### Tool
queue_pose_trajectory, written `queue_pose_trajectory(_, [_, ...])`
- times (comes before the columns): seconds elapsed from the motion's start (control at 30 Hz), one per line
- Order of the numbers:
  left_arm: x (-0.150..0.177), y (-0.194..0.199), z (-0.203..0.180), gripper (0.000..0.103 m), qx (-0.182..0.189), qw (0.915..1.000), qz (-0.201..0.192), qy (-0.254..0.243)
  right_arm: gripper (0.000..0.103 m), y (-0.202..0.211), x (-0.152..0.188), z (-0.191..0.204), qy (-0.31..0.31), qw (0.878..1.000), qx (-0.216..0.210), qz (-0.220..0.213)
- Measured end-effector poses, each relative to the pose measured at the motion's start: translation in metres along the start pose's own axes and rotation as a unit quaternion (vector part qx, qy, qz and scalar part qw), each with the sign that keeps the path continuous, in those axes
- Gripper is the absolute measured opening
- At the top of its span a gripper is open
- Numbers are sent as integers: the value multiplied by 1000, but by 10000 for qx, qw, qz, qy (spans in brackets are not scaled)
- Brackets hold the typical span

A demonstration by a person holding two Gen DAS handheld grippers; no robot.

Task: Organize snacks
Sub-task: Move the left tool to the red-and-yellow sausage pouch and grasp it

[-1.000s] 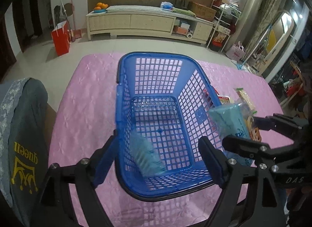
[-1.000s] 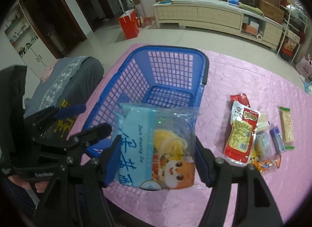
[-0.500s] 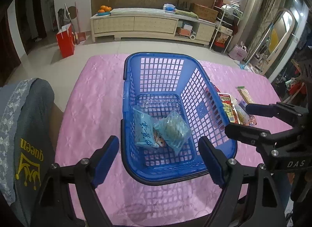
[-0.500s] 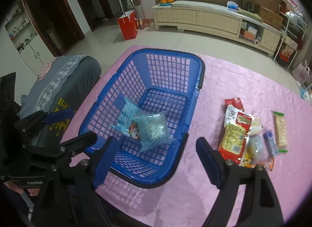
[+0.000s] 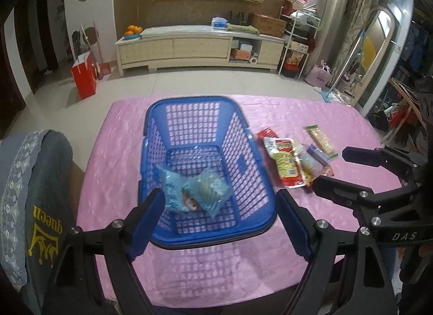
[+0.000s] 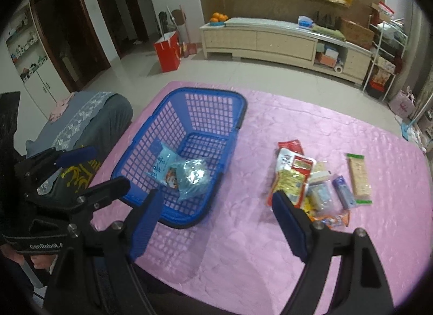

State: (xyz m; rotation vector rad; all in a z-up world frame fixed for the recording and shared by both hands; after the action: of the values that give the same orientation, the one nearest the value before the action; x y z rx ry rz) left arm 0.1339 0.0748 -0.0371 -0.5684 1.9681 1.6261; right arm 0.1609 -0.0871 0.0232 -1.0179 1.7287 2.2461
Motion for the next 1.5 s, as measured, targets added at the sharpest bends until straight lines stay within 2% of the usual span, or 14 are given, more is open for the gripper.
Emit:
queue_pose_trajectory(0.13, [-7, 5, -21, 82, 95, 9999, -65, 0, 85, 16, 5, -21, -165, 9998, -12, -101])
queue_pose_trajectory(0.3, [-14, 2, -55, 82, 122, 9995, -82, -270, 85, 30, 14, -51, -373, 9992, 43, -115])
queue_pose_trajectory(0.63, [-27, -22, -127, 82, 288, 9982, -52, -532, 85, 58, 32, -117, -730, 9967, 177, -293])
queue_pose_trajectory(0.8, [-32, -37, -158, 82, 401, 9972, 25, -627, 85, 66, 40, -150, -727, 9962, 381, -294])
queue_pose_trajectory(1.17, [-32, -86, -208, 82, 345, 9947, 389, -889, 85, 49, 52, -203, -959, 9942, 475, -85])
queue_pose_trajectory(1.4, [-35, -113, -213, 82, 285, 9945, 539, -849, 85, 25, 58, -223, -1009, 9937, 476, 70])
queue_pose_trajectory(1.5, [-36, -130, -207, 82, 219, 9953, 647, -681, 85, 8, 62, -233, -1086, 9929, 434, 218])
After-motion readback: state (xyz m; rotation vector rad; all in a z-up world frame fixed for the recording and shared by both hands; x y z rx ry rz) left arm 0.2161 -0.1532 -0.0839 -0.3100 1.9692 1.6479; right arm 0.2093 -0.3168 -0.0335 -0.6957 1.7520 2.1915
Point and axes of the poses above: each gripper's, at about its wrist camera, not at the fingertips, and y roughly against the way its jaws point, z to its left, x to its underside, the point moved 3 cm from there along -y, roughly the way its jaws point, and after that the axes turned 3 degrees about x, right-handed, at the moved point
